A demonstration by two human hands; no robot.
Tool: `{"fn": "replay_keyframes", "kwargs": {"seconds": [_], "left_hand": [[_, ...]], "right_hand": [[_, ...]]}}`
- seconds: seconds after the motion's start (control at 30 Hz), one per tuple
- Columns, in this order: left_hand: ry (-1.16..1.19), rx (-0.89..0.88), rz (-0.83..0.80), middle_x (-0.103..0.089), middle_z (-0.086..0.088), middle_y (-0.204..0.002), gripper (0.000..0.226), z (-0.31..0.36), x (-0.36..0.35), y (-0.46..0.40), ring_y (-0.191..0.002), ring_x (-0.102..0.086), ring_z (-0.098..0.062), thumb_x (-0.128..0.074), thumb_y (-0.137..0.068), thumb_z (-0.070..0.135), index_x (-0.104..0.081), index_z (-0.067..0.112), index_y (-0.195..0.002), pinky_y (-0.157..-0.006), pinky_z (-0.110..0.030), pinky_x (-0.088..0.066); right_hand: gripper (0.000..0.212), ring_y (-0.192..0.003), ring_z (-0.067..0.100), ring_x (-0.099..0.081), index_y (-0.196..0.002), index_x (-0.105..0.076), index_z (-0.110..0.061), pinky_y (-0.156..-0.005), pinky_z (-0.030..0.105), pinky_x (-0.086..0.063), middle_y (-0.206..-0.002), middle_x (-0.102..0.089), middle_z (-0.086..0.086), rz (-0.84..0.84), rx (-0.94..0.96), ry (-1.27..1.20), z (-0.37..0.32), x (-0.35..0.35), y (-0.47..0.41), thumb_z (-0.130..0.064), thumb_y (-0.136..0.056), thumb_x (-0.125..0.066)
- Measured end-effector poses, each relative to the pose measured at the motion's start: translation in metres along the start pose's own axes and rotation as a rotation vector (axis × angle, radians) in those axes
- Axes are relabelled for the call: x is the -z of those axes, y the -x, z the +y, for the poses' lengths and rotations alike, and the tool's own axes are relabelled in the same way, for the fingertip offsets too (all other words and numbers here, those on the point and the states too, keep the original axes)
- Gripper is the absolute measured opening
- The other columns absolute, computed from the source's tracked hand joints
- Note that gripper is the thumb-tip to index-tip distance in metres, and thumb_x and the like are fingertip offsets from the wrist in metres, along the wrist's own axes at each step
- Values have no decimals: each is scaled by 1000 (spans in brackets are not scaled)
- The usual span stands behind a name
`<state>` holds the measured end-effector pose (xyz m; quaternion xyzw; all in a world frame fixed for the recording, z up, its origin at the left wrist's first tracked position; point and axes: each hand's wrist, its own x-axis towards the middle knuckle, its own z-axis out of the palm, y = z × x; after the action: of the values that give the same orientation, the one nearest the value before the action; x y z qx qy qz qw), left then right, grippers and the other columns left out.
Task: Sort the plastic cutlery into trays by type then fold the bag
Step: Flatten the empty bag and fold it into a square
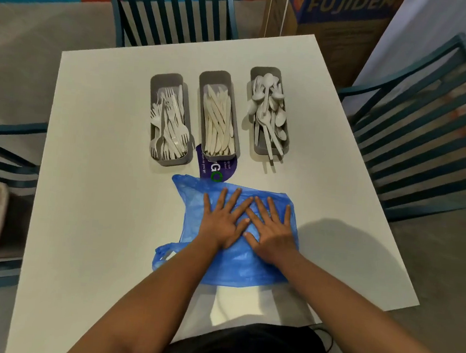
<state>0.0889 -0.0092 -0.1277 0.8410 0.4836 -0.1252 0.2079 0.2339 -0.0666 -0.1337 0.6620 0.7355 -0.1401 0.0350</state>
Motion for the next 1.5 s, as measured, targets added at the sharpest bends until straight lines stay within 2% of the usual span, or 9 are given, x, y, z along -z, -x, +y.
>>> {"fn": "replay_keyframes", "kwargs": {"seconds": [0.27,0.6,0.7,0.83,0.93,1.1,1.27,1.4,1.5], "left_hand": [[87,261,75,18,9,-157,97,-35,-3,11,-146,18,-22,14,-57,90,11,46,-145,-108,-64,14],[116,350,181,5,1,-160,62,-42,35,21,-147,9,-25,-30,-96,54,-15,28,-150,-112,-61,2],[114,218,272,-2,0,-160,57,-13,34,32,-148,5,-24,-32,-98,45,-21,25,-149,-114,-56,4],[142,96,234,-26,-7,-155,64,11,8,50,-144,-22,-33,-20,-88,47,-39,20,-143,-110,-63,-13],[53,37,123,-45,-10,-145,56,8,-27,65,-134,-40,-35,-25,-93,52,-42,24,-139,-96,-64,-33],[3,19,75,-42,-3,-148,56,-22,-54,90,-136,-24,-25,-9,-96,59,-30,37,-143,-107,-58,-14],[43,140,76,-32,0,-153,62,-56,-53,102,-140,-22,-25,-4,-92,65,-19,40,-147,-105,-64,-24],[78,223,94,-1,6,-160,95,-74,-47,110,-148,-4,-23,29,-66,76,-3,39,-148,-114,-55,-3],[128,271,137,-8,0,-160,88,-66,-34,110,-147,-9,-27,10,-75,73,-18,34,-149,-113,-56,-6]], "right_hand": [[80,-146,31,-13,-148,-19,-37,-106,70,-8,-159,-14,0,-127,-280,-31,43,-1,1,-68,-75,-17],[64,-146,25,14,-149,10,-29,-115,57,5,-159,14,0,-81,-445,-71,50,27,1,-54,-97,-16],[70,-147,23,8,-148,10,-27,-116,51,5,-159,9,-2,-5,-288,-97,22,30,6,-57,-85,-1],[66,-138,29,-34,-144,-31,-20,-110,51,-18,-148,-41,6,15,-130,-41,-6,15,17,-44,-83,-29],[58,-130,23,-33,-135,-36,-25,-104,49,-18,-136,-56,4,-69,-63,-16,-7,-2,30,-43,-80,-35],[58,-138,26,-30,-142,-32,-33,-112,45,-4,-148,-41,2,-98,-32,-2,13,-17,45,-49,-87,-26],[78,-147,18,15,-141,22,-38,-116,50,8,-157,20,-8,-209,-129,88,38,-6,45,-56,-66,25],[67,-147,21,13,-146,15,-37,-116,53,4,-158,18,-6,-227,-212,52,48,-1,51,-58,-82,13],[67,-147,21,10,-151,1,-29,-118,51,2,-160,11,-1,-189,-175,12,41,5,51,-55,-90,-2]]}}
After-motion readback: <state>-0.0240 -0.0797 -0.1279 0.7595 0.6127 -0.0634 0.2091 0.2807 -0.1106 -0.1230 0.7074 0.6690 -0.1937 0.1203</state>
